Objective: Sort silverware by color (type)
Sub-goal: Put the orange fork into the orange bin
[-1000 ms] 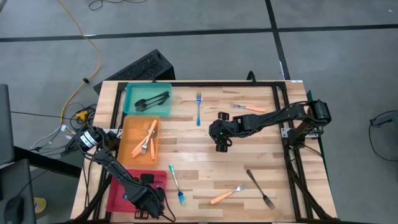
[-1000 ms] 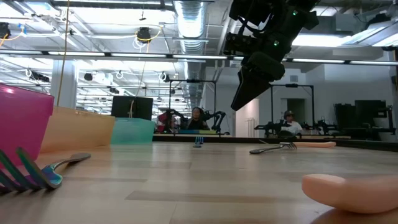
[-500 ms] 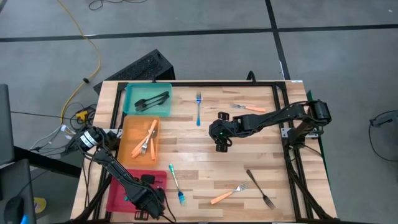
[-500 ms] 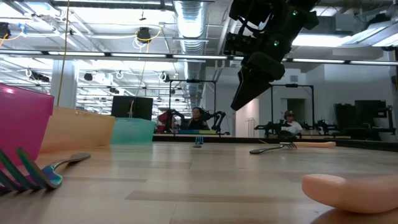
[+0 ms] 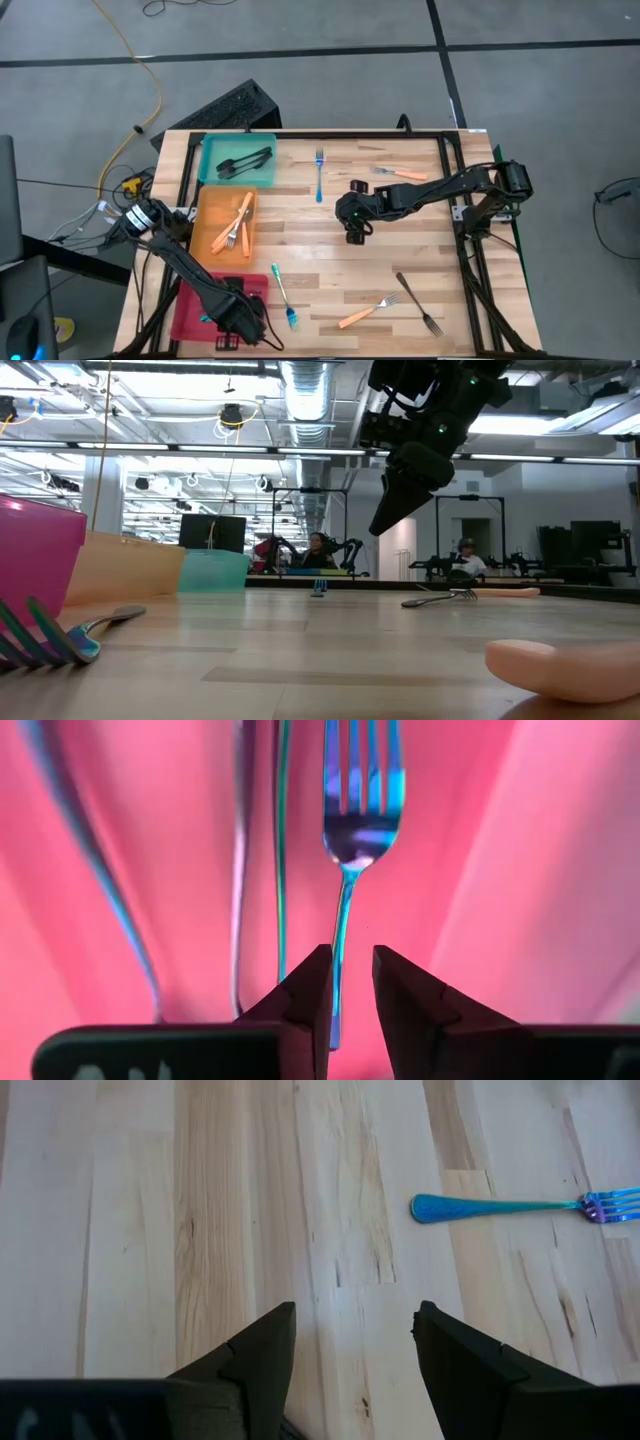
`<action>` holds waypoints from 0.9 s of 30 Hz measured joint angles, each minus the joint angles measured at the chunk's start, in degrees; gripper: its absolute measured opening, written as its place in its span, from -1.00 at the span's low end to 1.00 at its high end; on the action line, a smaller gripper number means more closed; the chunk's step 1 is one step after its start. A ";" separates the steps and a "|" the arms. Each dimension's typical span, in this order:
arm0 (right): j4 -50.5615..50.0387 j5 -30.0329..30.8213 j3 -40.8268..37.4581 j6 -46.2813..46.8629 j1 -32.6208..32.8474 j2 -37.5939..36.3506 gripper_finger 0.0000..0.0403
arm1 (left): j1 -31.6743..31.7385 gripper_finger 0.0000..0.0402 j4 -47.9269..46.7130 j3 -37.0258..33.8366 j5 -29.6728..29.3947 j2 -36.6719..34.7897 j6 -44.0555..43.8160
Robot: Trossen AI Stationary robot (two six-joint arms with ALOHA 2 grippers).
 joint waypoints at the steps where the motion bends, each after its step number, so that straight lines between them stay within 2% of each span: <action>1: 0.30 0.01 0.00 -0.01 0.00 0.00 0.11 | 0.10 -0.71 -0.09 0.17 -0.59 -0.91 -0.23; 6: 0.84 0.01 0.00 -0.28 0.00 -0.02 0.11 | 0.73 -0.71 -1.65 1.23 -6.30 -6.39 -2.35; 10: 0.69 -0.04 0.00 -3.15 0.00 -0.01 0.11 | 1.91 -0.71 -1.69 1.27 -15.14 -11.89 -3.94; 13: 0.42 -0.03 0.00 -7.97 -0.01 0.00 0.11 | 2.92 -0.71 -1.69 1.27 -23.77 -16.40 -3.81; 17: 0.54 -0.06 0.00 -11.46 -0.85 -0.02 0.11 | 4.61 -0.71 -1.23 1.27 -38.08 -22.04 -3.51; 23: -1.09 -0.08 0.00 -14.63 -3.03 0.00 0.11 | 6.52 -0.71 -1.23 1.27 -55.98 -27.58 2.43; 25: -2.14 -0.08 0.00 -15.47 -4.07 -0.01 0.11 | 7.28 -0.71 -1.21 1.29 -60.82 -28.40 3.97; 27: -3.95 1.75 0.00 -14.47 -5.82 0.00 0.11 | 8.39 -0.71 -0.89 1.27 -62.97 -28.79 4.41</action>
